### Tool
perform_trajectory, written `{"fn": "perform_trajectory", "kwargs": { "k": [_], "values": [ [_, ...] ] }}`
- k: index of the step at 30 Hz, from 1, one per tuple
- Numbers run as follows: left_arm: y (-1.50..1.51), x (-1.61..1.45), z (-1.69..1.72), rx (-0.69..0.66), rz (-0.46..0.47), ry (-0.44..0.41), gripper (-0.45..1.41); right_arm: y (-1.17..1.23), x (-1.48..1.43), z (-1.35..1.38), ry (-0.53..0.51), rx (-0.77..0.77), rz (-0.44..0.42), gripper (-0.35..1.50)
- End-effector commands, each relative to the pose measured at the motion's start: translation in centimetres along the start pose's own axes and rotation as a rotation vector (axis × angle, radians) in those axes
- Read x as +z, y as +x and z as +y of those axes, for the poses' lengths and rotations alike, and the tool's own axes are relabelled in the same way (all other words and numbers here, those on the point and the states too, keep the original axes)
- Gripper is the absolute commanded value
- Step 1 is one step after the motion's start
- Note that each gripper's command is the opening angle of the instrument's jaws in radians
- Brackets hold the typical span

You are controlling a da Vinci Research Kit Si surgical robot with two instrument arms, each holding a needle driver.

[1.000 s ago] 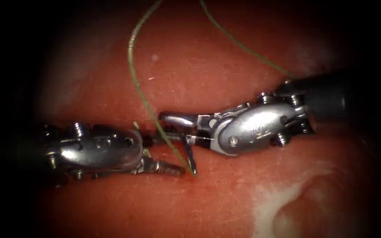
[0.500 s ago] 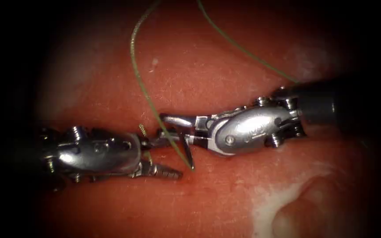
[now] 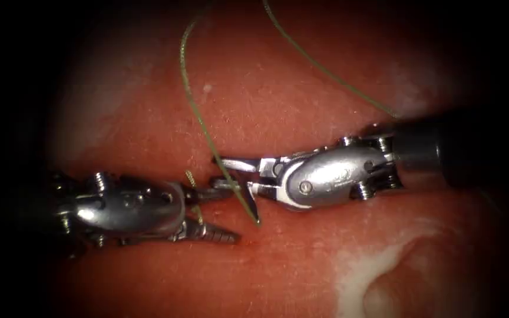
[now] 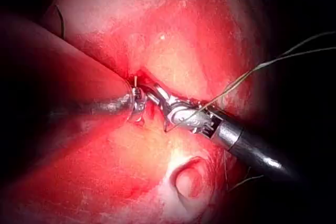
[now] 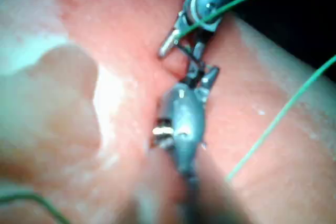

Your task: Wound Closure

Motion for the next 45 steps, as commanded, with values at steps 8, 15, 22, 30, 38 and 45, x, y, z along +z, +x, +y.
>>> {"fn": "perform_trajectory", "kwargs": {
  "k": [8,15,22,30,38,45],
  "values": [
    [-0.02,0.08,0.02,-0.001,-0.003,-0.001,0.62,-0.09,0.10,-0.08,0.027,0.035,-0.017,-0.35],
    [-0.02,0.08,0.02,-0.001,-0.003,-0.001,0.62,-0.07,0.10,-0.04,0.038,0.085,-0.019,-0.35],
    [-0.02,0.10,0.03,-0.001,-0.003,0.000,0.62,0.44,-0.03,0.48,-0.102,-0.039,0.005,-0.35],
    [-0.03,0.13,0.04,-0.001,-0.003,0.004,0.62,0.65,-0.07,0.86,-0.168,-0.062,0.028,-0.35],
    [-0.07,0.14,0.07,0.002,-0.004,-0.001,0.62,0.52,0.04,1.15,-0.146,0.044,0.057,-0.35],
    [-0.09,0.15,0.08,0.003,-0.005,-0.003,0.62,0.61,0.16,1.33,-0.124,0.101,0.080,-0.35]
  ]
}}
